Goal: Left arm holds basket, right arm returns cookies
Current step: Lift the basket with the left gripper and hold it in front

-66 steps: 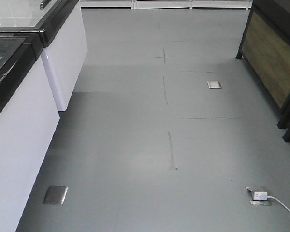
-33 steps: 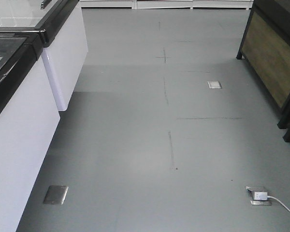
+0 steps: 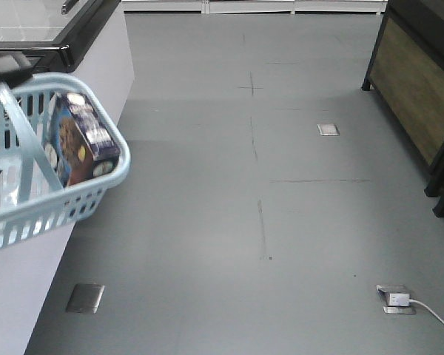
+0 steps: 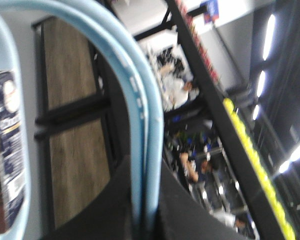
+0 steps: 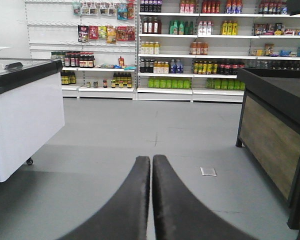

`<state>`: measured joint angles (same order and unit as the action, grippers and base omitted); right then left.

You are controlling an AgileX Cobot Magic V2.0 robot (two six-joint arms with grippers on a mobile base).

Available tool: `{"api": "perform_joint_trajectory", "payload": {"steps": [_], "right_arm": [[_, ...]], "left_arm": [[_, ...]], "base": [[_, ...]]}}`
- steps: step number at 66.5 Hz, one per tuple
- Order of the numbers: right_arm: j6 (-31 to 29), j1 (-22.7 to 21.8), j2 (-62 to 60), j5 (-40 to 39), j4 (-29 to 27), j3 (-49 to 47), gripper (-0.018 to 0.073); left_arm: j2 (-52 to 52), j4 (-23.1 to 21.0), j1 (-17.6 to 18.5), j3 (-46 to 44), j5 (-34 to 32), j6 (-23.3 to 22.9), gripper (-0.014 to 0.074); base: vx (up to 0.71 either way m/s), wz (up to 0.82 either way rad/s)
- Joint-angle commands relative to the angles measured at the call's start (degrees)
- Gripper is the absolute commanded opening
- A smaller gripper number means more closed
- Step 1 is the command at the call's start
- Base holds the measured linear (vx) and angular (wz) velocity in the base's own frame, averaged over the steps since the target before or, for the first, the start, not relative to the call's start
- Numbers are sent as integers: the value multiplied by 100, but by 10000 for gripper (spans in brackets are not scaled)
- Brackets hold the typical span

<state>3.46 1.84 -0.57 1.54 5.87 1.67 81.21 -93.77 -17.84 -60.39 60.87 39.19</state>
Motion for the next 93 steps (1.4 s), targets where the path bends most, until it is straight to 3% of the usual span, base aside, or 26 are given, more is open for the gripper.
{"api": "perform_joint_trajectory", "payload": {"steps": [1, 8, 23, 47, 73, 93], "right_arm": [[-24, -9, -77, -431, 13, 14, -8], [-24, -9, -77, -431, 13, 14, -8], [-24, -9, -77, -431, 13, 14, -8], [-24, -9, -77, -436, 13, 14, -8], [-24, -9, -77, -436, 13, 14, -8], [-24, -9, -77, -436, 13, 14, -8]], "left_arm": [[-468, -833, 384, 397, 268, 580, -8], [-497, -833, 827, 981, 695, 930, -8], [-497, -833, 1772, 1844, 655, 1480, -8], [-465, -833, 3110, 2028, 342, 1895, -8], [-239, -833, 3572, 1516, 426, 1768, -8], [-144, -833, 3596, 1365, 344, 1499, -8]], "base": [[0, 0], [0, 0], [0, 0], [0, 0], [0, 0], [0, 0]]}}
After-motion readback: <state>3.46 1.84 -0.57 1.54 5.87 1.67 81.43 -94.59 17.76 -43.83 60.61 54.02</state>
